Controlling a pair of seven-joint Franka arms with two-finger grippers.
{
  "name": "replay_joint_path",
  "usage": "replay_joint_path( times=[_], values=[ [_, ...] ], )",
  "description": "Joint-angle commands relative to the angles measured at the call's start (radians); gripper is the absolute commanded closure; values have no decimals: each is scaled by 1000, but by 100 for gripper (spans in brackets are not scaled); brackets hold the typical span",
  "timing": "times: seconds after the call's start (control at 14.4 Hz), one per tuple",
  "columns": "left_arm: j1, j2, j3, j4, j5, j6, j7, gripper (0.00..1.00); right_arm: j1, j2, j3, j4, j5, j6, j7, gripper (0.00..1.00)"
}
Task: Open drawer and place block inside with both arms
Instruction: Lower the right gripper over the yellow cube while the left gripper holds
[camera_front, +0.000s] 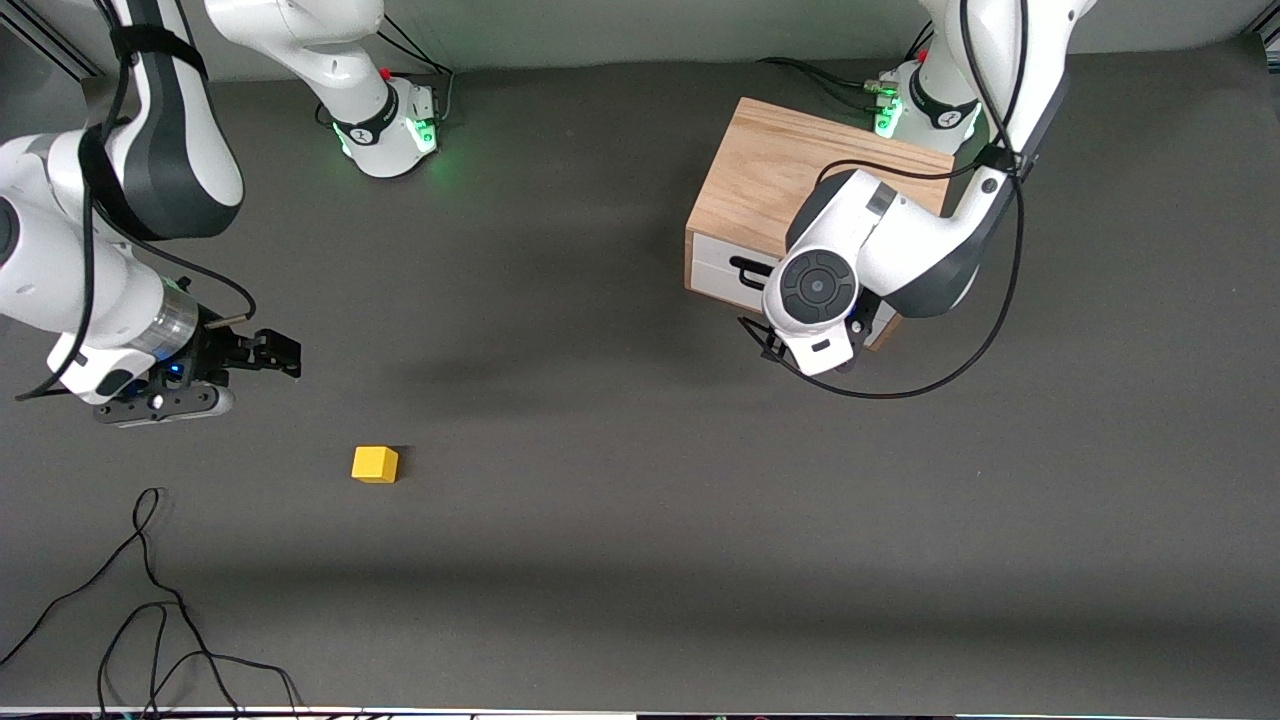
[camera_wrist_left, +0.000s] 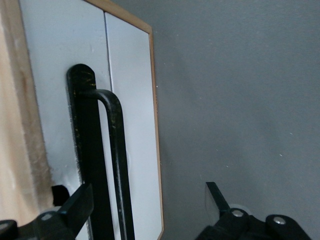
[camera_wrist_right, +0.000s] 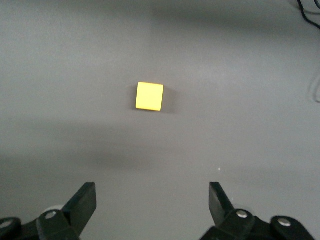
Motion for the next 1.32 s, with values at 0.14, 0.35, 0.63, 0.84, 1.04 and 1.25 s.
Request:
replay_joint_path(
  times=[0.14, 0.35, 0.63, 0.84, 1.04, 1.25],
  values=[
    [-9, -26, 0, -68, 30, 52, -57, 0, 1, 48, -2, 13, 12, 41, -3, 0],
    [-9, -13, -1, -60, 40, 53, -57, 0, 1, 83, -2, 15, 12, 92, -4, 0],
    [-5, 4, -1, -45, 54, 65, -55, 0, -2, 158, -2, 24, 12, 190, -3, 0],
    [-5, 21, -1, -31, 57, 73, -55, 0, 0, 200, -2, 22, 10, 241, 13, 0],
    [-8, 34, -1, -5, 58, 75, -55, 0, 0, 221, -2, 25, 10, 244, 13, 0],
    [-9, 71, -1, 41, 72, 75, -55, 0, -3, 271, -2, 25, 9, 314, 13, 0]
  ],
)
